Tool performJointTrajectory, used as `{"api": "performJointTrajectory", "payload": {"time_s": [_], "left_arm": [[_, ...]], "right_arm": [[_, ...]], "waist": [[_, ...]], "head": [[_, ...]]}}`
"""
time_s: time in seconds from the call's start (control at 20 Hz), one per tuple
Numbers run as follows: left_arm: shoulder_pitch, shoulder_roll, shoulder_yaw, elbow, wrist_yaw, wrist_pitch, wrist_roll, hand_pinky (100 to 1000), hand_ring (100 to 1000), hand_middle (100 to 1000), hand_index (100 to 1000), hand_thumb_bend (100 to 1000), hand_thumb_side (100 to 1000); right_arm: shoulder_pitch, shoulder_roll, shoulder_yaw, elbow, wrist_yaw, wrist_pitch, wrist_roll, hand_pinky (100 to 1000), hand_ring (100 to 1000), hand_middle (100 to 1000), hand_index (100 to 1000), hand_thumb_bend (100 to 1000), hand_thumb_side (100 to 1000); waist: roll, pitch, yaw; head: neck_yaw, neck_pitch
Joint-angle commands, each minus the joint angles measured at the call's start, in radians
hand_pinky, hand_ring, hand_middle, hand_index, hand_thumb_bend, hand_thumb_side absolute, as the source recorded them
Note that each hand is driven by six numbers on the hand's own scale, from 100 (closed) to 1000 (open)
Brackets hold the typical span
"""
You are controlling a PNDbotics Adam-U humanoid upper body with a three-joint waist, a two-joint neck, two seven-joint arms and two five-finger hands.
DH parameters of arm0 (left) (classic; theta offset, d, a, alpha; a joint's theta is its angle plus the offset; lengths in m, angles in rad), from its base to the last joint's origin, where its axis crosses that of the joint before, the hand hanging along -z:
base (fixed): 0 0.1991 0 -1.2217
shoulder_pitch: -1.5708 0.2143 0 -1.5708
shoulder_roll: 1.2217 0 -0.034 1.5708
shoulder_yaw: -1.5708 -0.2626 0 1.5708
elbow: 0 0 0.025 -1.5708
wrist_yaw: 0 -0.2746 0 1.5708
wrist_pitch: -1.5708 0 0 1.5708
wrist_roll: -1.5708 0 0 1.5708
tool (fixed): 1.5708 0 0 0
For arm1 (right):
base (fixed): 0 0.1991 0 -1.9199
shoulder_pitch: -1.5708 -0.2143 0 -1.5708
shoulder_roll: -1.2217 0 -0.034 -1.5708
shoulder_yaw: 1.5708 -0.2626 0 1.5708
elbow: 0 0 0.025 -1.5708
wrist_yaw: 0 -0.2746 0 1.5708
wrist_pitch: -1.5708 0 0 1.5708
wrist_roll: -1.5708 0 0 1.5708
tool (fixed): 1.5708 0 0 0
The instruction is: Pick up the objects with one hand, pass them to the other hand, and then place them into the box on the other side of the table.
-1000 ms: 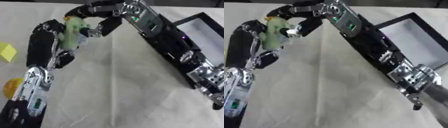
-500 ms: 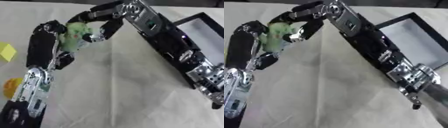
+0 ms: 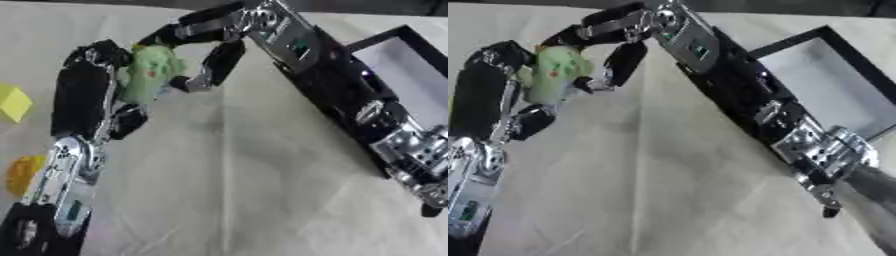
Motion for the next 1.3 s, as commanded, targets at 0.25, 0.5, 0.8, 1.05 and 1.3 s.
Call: {"api": "performJointTrajectory", "payload": {"time_s": [0.25,0.5,0.8,1.05,1.3], "left_arm": [[-0.027,0.007,-0.007,-0.089,0.093,-0.044,0.084,718,582,477,550,283,100],[-0.032,0.007,-0.024,-0.1,0.123,-0.076,0.08,723,589,479,552,285,100],[-0.033,0.003,-0.03,-0.083,0.111,-0.083,0.058,727,604,499,572,293,100],[-0.029,0.002,-0.021,-0.06,0.088,-0.061,0.033,733,627,530,602,448,100],[-0.024,0.001,-0.013,-0.047,0.042,-0.033,0.013,787,724,630,716,663,100]], "right_arm": [[-0.003,0.001,0.008,0.01,-0.012,0.026,-0.049,926,659,767,978,100,174],[-0.006,0.013,0.011,0.012,-0.082,0.088,-0.083,875,541,627,857,100,214],[-0.004,0.02,0.015,0.007,-0.175,0.19,-0.113,840,498,551,758,100,156],[0.0,0.019,0.022,0.005,-0.232,0.298,-0.075,862,581,491,728,100,129],[0.001,0.018,0.02,-0.002,-0.266,0.386,-0.025,855,570,456,684,100,193]], "waist": [[-0.01,0.005,0.005],[-0.011,0.007,0.006],[-0.011,0.007,0.004],[-0.01,0.006,0.0],[-0.008,0.003,-0.003]], "head": [[-0.011,-0.002],[-0.017,-0.002],[-0.015,-0.002],[-0.011,-0.002],[-0.01,-0.002]]}}
